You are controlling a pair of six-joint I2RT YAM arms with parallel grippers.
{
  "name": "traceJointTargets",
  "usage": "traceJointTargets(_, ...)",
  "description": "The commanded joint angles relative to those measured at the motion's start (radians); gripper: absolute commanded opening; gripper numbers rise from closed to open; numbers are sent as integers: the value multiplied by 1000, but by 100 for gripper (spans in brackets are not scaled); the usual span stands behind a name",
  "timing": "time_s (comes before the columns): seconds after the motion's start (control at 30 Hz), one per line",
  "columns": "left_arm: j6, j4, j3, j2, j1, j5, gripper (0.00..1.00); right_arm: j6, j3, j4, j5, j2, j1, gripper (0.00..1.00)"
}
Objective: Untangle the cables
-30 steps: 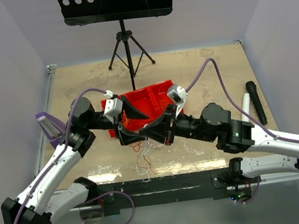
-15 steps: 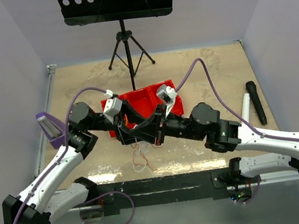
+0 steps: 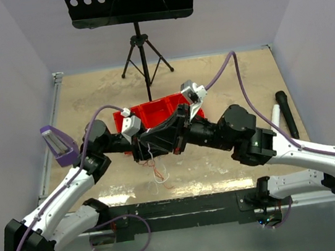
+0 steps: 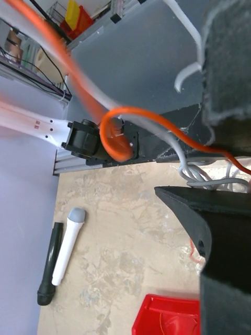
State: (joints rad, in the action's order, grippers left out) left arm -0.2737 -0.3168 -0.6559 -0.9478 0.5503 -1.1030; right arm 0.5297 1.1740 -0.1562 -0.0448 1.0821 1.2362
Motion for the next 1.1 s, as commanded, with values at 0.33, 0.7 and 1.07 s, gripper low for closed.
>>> traceJointTargets(0.33, 361, 205, 84, 43, 2, 65, 20, -123, 317, 56, 86, -40, 0, 6)
traceJointTargets(0.7, 534, 266, 160, 70, 3, 104, 17, -234, 564, 139, 223, -30, 0, 3)
traceJointTargets(1.07, 590, 283, 173, 92, 3, 114, 16, -365, 898, 291, 373, 18, 0, 3)
